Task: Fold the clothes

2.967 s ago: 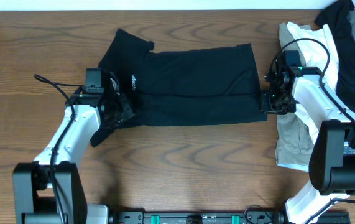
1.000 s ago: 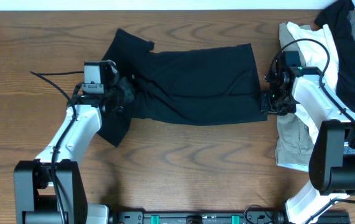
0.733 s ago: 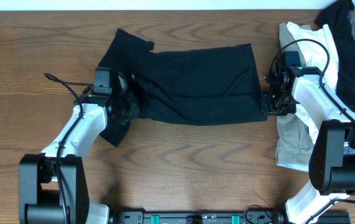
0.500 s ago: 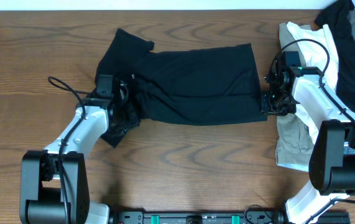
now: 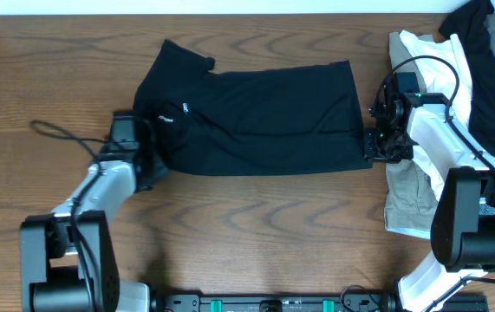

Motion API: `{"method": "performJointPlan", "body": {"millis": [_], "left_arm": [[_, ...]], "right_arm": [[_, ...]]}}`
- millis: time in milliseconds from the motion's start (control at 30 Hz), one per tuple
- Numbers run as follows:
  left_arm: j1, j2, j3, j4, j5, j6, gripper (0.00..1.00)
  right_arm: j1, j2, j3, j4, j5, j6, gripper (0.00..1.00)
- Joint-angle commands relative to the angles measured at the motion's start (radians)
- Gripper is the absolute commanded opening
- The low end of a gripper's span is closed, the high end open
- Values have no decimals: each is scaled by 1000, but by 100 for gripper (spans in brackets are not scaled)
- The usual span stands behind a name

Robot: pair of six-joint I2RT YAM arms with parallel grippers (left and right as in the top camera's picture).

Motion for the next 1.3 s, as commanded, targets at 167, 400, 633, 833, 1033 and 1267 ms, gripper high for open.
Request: {"method": "performJointPlan", "body": {"millis": [167,400,633,833,1033,1267], "left_arm": [[155,28,-27,-25,35,-12,33],[161,6,-26,-117,141,14,32],[155,-186,-25,-171,395,71,27],[75,-321,-25,-122,412,204,26],[-11,-239,-25,-32,407,220,26],[-32,-54,-25,132,408,219,27]], "right_arm": [[5,-5,-4,1,-3,-21,21],[5,-5,-4,1,-2,-22,21],[5,-5,-4,1,-5,-23,16],[6,-5,-4,53,-104,-66,17],[8,-5,-4,82,-169,-67,17],[53,-5,-4,79,-191,-111,15]]}}
